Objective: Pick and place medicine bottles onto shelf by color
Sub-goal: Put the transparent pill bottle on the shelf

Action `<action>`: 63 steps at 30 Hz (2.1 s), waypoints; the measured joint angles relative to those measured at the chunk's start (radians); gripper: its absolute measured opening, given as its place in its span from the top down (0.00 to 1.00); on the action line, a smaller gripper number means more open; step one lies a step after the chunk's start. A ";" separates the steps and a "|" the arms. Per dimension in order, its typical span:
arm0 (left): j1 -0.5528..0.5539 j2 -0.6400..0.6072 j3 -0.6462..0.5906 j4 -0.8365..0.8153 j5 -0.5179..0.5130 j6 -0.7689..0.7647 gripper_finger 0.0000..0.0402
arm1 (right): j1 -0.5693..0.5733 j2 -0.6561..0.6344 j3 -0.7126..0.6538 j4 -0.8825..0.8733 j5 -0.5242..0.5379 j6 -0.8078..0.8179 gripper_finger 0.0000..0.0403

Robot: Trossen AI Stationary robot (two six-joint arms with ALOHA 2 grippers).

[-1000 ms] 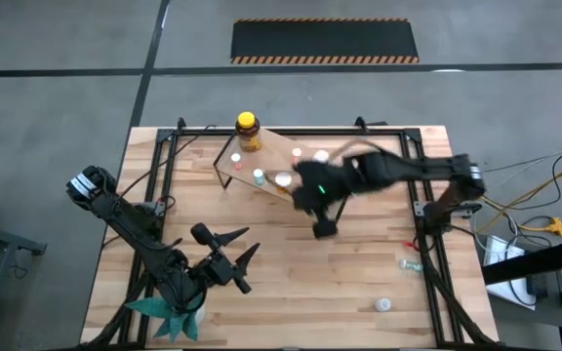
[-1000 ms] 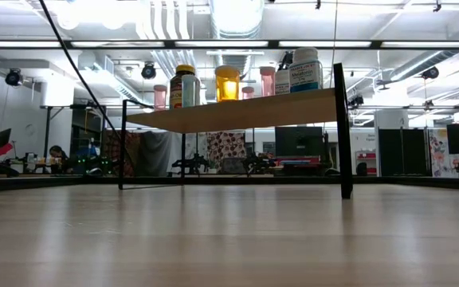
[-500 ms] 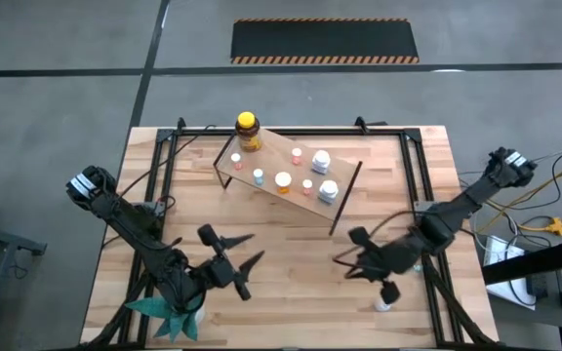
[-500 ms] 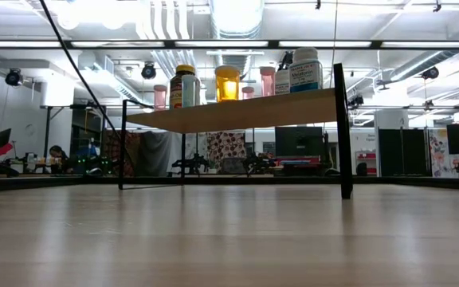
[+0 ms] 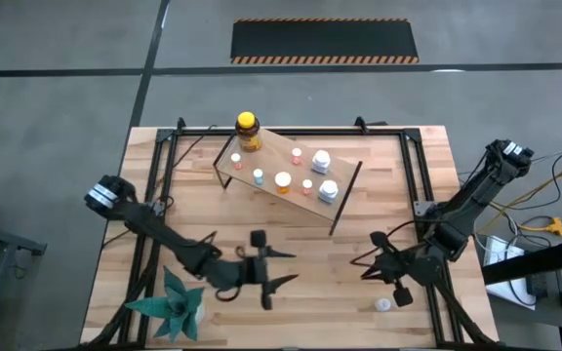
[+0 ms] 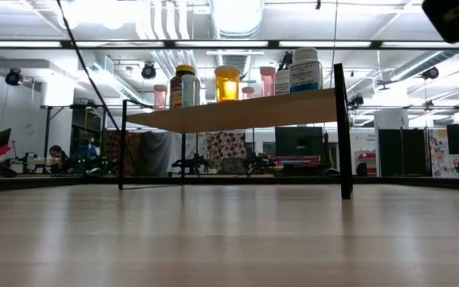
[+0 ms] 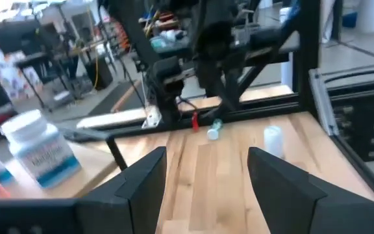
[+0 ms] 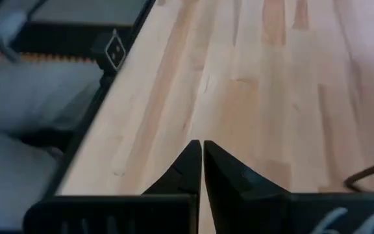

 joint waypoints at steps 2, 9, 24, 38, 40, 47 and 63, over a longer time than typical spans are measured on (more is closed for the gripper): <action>0.032 0.043 0.001 0.052 0.050 -0.028 0.50 | -0.001 0.004 0.006 -0.001 -0.010 0.093 0.98; 0.067 0.096 0.006 0.115 0.125 -0.042 0.50 | -0.001 0.026 0.076 -0.184 -0.113 0.310 0.84; 0.068 0.059 0.006 0.121 0.124 0.007 0.50 | 0.068 0.291 0.261 -0.484 -0.368 0.495 0.42; 0.068 0.059 0.007 0.121 0.124 0.014 0.50 | 0.225 0.587 0.470 -0.617 -0.185 0.563 0.43; 0.067 0.059 0.007 0.121 0.124 0.014 0.50 | 0.228 0.613 0.474 -0.616 -0.183 0.561 0.43; 0.067 0.058 0.007 0.121 0.123 0.014 0.50 | 0.228 0.667 0.459 -0.621 -0.182 0.568 0.43; 0.067 0.047 0.007 0.119 0.123 0.045 0.50 | 0.228 0.653 0.458 -0.614 -0.155 0.570 0.69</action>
